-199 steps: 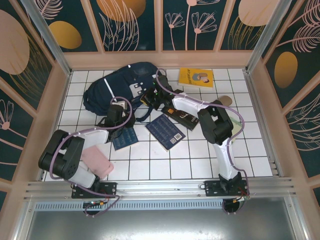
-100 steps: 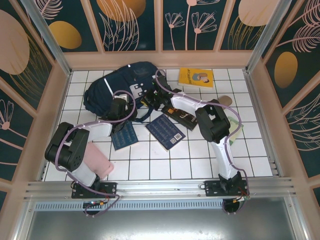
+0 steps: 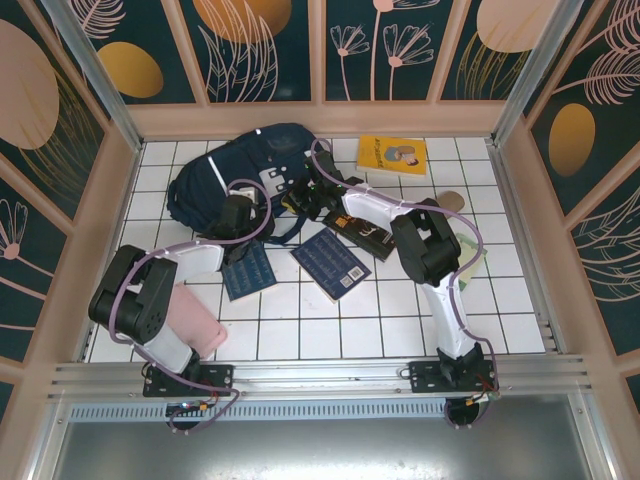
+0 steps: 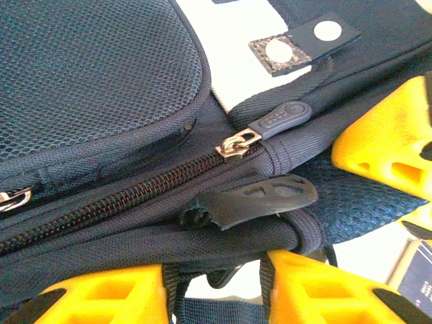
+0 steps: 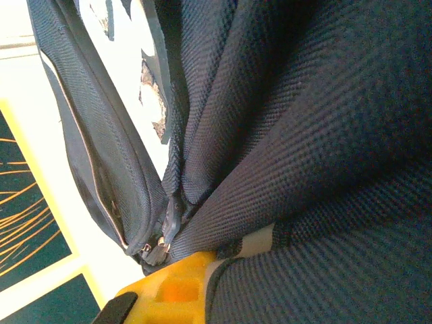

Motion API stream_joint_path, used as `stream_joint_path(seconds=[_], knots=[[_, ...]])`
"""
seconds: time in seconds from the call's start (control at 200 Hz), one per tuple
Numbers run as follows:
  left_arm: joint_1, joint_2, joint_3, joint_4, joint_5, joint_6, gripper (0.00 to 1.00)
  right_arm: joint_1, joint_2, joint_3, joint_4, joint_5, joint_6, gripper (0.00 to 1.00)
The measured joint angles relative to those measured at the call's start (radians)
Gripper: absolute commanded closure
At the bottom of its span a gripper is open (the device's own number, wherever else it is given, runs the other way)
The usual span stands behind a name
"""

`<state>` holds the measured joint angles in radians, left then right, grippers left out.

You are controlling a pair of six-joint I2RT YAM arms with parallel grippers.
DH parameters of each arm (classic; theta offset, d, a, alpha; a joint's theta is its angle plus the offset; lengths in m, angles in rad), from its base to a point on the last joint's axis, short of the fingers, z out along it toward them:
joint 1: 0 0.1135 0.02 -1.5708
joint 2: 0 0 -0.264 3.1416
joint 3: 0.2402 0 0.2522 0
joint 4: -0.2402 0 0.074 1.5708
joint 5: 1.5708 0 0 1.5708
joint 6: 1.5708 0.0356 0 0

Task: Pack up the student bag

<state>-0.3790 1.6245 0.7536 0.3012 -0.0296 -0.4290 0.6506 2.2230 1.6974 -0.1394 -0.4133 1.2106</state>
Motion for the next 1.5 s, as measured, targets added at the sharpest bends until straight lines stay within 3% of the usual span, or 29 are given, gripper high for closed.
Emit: stream_joint_path(seconds=[0.24, 0.55, 0.966, 1.501], knots=[[0.070, -0.045, -0.017, 0.002, 0.092, -0.002, 0.63, -0.002, 0.000, 0.009, 0.000, -0.008, 0.000, 1.00], [0.076, -0.045, -0.082, 0.060, 0.152, -0.002, 0.67, -0.002, 0.000, 0.009, 0.000, -0.008, 0.000, 1.00], [0.075, -0.003, -0.122, 0.132, 0.153, -0.002, 0.68, -0.004, 0.000, 0.019, 0.000, -0.023, 0.001, 1.00], [0.064, 0.116, -0.016, 0.133, 0.141, -0.002, 0.66, -0.010, 0.002, 0.024, 0.000, -0.025, 0.001, 1.00]])
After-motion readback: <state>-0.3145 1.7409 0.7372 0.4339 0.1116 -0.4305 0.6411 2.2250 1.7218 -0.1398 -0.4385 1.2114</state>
